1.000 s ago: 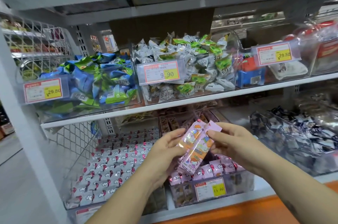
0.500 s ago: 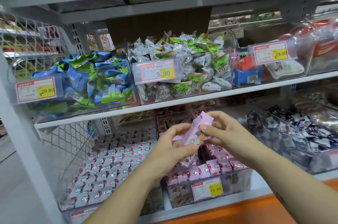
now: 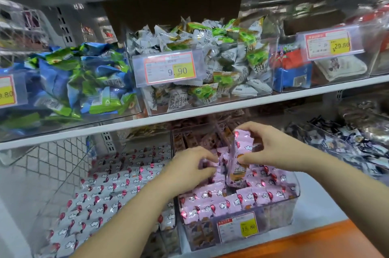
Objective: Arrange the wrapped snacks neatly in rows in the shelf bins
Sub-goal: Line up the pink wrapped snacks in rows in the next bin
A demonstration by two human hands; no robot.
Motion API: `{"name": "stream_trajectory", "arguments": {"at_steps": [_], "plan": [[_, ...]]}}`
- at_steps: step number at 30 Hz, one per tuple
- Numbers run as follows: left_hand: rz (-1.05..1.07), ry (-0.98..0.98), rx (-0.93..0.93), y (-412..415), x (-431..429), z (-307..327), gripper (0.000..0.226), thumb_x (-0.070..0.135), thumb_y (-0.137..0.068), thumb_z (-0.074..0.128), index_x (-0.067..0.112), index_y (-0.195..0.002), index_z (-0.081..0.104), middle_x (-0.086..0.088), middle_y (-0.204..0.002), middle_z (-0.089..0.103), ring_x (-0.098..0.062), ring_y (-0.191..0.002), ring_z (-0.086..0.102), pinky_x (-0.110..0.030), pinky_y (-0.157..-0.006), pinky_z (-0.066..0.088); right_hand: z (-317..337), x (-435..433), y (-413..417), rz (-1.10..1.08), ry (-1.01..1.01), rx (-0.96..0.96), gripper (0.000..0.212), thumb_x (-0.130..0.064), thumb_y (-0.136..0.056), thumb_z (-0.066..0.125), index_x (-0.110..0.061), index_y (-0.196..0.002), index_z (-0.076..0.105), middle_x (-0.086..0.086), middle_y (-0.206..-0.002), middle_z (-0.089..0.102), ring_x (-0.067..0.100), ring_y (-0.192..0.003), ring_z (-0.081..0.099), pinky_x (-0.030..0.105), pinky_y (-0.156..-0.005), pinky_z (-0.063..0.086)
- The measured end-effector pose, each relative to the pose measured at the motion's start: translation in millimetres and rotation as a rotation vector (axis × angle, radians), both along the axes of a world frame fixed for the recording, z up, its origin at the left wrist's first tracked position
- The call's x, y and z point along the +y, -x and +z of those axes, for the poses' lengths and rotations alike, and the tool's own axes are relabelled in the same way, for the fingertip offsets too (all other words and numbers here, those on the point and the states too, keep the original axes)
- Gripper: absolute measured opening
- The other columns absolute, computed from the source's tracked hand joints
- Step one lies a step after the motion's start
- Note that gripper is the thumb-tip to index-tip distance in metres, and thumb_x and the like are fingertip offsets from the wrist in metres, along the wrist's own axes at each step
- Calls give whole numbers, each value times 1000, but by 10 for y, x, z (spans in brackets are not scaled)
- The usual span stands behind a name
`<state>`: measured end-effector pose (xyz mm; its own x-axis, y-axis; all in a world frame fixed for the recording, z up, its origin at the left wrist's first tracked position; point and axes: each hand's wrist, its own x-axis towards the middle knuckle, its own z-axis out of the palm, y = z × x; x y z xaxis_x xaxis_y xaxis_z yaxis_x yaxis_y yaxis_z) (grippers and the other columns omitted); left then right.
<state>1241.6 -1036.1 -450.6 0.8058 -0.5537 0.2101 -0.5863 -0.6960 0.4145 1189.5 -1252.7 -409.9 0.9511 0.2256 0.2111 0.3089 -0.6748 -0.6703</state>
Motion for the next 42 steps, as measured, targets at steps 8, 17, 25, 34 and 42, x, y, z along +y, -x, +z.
{"name": "stream_trajectory", "arguments": {"at_steps": [8, 17, 25, 34, 42], "plan": [[-47, -405, -163, -260, -44, -149, 26, 46, -84, 62, 32, -106, 66, 16, -123, 58, -9, -118, 46, -37, -103, 31, -69, 123, -279, 118, 144, 4, 54, -39, -72, 77, -42, -115, 45, -14, -120, 56, 5, -106, 56, 25, -92, 44], [-24, -363, -202, -289, -42, -182, 21, 49, -85, 61, 31, -96, 64, 15, -107, 64, -10, -98, 59, -30, -95, 31, -29, 8, -267, 92, 341, 18, 55, -42, -71, 76, -44, -113, 42, -20, -110, 50, 4, -99, 55, 28, -89, 46], [0, -379, -179, -152, -37, -127, 22, 47, -91, 54, 26, -87, 59, 11, -96, 63, -12, -90, 56, -32, -99, 29, -395, 199, -369, 183, 344, 124, 53, -39, -72, 78, -31, -114, 46, -18, -96, 53, -1, -84, 53, 19, -73, 45], [19, -314, -117, -91, -19, -123, 20, 49, -92, 50, 33, -94, 61, 16, -94, 65, -7, -89, 56, -28, -96, 30, -479, 221, -508, 267, 370, 293, 48, -50, -69, 77, -34, -107, 53, -6, -86, 58, 7, -70, 51, 27, -68, 44], [59, -221, -115, -82, 32, -120, 18, 35, -95, 49, 37, -108, 61, 23, -85, 54, -2, -78, 47, -29, -91, 39, -508, 190, -475, 235, 241, 377, 20, -36, -84, 67, -32, -102, 60, -10, -83, 62, 7, -73, 54, 24, -69, 42]]}}
